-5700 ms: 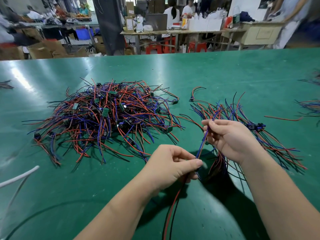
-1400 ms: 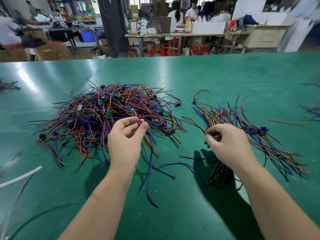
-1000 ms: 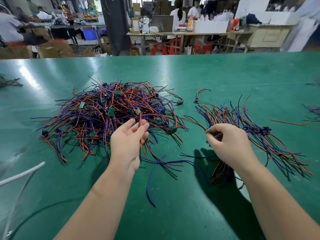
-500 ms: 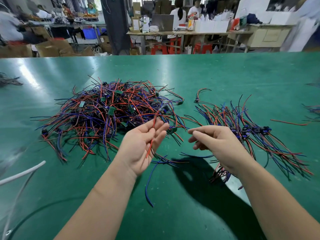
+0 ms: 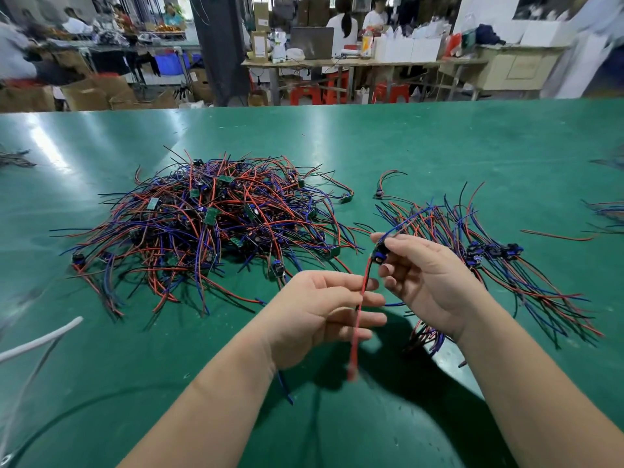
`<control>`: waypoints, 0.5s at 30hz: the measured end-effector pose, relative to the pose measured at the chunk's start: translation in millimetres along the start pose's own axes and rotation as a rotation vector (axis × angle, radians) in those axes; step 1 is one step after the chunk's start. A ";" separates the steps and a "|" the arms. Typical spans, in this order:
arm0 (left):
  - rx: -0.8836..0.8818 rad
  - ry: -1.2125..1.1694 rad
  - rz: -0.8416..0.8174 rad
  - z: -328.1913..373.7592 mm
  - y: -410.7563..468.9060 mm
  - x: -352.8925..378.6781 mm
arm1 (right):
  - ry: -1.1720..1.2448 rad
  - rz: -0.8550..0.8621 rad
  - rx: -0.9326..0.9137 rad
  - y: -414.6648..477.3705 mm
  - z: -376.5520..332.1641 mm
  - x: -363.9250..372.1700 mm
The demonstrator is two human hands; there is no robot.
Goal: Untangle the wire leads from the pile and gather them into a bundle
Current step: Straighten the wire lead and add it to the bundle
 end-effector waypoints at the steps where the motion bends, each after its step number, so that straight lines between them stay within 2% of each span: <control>1: 0.008 0.063 0.051 -0.2 0.1 -0.4 | -0.022 0.001 0.010 -0.1 0.7 -0.8; 4: 0.110 0.213 0.234 -2.3 2.5 -1.8 | -0.173 -0.059 0.047 -3.1 5.6 1.7; 7: 0.140 0.187 0.299 -4.8 3.6 -2.6 | -0.358 -0.086 0.052 -5.3 11.9 2.6; 10: 0.123 0.204 0.274 -5.4 3.7 -4.3 | -0.422 -0.074 0.065 -4.6 13.3 0.7; 15: 0.105 0.225 0.126 -4.1 0.6 4.4 | -0.227 -0.120 0.135 -4.9 5.3 -3.0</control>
Point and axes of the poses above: each hand's wrist, its own y-axis towards the middle knuckle, its own x-axis out of the palm, z = x × y, the point moved 3 cm from there along y, towards the middle knuckle, and after that the axes turned 15 degrees about y, right-handed, at the moved point
